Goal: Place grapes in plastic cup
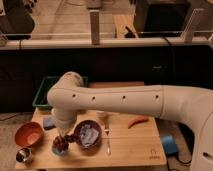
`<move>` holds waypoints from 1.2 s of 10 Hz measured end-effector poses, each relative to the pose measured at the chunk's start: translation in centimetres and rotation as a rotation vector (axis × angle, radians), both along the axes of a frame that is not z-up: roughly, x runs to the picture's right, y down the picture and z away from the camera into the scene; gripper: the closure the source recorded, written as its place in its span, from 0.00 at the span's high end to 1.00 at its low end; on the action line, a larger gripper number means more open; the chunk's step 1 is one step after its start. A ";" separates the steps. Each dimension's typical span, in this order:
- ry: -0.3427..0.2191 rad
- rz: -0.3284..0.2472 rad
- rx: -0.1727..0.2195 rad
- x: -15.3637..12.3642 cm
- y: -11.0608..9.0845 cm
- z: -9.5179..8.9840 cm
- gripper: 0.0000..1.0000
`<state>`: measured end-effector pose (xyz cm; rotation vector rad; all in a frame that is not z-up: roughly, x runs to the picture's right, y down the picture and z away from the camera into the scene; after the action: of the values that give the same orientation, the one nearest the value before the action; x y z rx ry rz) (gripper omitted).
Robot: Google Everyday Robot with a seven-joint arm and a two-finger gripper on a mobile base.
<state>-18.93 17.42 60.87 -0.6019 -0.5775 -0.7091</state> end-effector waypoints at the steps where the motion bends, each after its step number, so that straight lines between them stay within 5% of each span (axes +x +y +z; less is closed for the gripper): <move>1: -0.003 -0.003 0.001 0.0 -0.1 -0.1 0.04; 8: -0.003 -0.044 -0.012 -1.4 0.7 0.3 0.04; 12: 0.025 -0.047 -0.036 -1.4 1.1 2.1 0.04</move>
<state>-20.31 18.52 63.02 -0.6588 -0.5558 -0.7352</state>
